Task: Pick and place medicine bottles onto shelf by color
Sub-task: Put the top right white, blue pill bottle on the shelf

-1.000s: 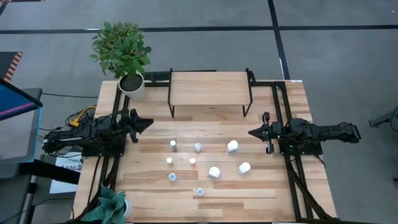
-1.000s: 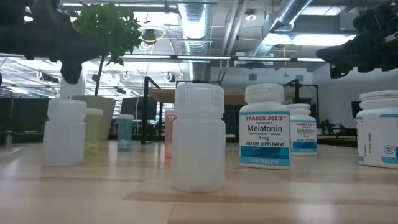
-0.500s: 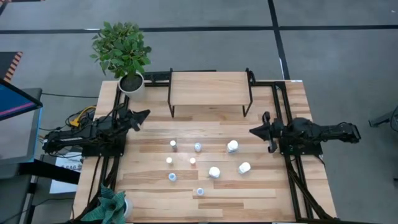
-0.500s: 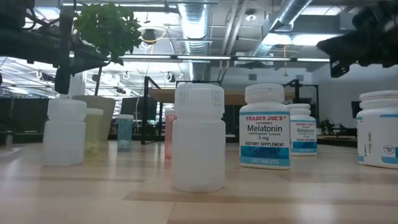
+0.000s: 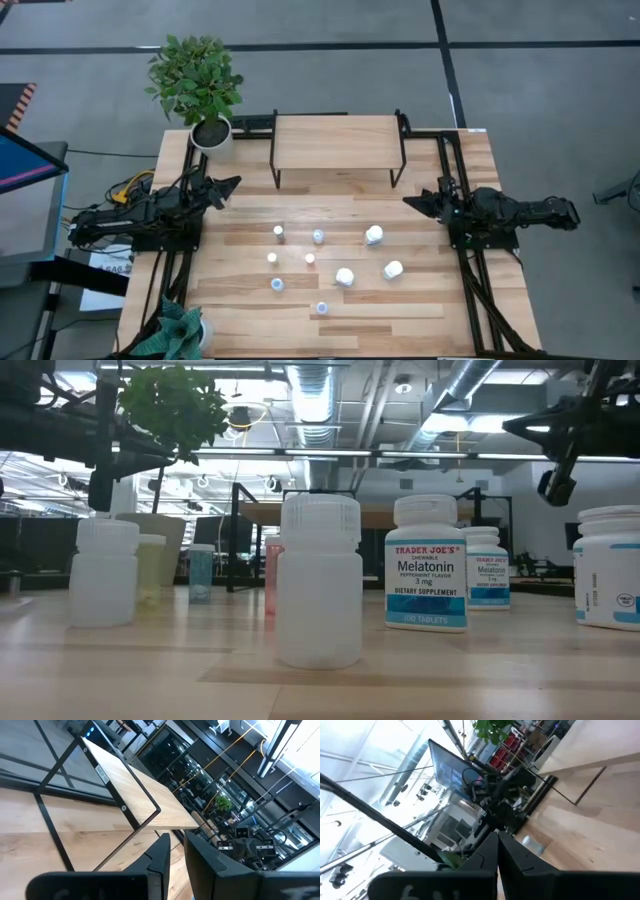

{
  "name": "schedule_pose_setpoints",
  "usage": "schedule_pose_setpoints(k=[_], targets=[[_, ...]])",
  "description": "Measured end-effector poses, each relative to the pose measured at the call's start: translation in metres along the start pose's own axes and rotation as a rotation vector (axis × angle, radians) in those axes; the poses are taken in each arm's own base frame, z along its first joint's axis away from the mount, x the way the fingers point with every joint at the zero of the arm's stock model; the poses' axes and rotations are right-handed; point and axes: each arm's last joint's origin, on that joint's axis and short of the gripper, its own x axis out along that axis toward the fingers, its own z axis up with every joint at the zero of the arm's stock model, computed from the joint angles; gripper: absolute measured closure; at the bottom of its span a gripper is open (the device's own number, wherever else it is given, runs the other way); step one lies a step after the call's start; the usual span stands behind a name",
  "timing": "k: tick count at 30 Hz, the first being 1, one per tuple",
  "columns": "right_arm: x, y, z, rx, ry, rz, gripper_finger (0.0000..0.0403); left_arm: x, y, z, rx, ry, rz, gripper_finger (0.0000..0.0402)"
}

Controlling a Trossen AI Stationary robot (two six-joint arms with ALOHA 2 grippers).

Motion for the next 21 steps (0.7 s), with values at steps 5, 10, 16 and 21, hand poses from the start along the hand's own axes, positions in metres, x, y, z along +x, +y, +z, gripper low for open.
schedule_pose_setpoints(k=[5, 10, 16, 21], targets=[[0.000, 0.007, 0.005, -0.004, -0.038, 0.074, 0.0375, 0.000, 0.000, 0.000, -0.001, 0.006, -0.008, 0.0359], [-0.009, 0.044, 0.028, -0.189, -0.200, 0.340, 0.0374, 0.000, -0.002, 0.002, 0.018, -0.007, -0.028, 0.0359], [-0.007, 0.104, 0.067, -0.476, -0.227, 0.276, 0.0382, -0.005, -0.027, 0.022, 0.039, -0.150, -0.341, 0.0359], [0.012, 0.142, 0.092, -0.592, -0.073, -0.005, 0.0384, -0.001, -0.047, 0.035, 0.124, -0.138, -0.402, 0.0359]])
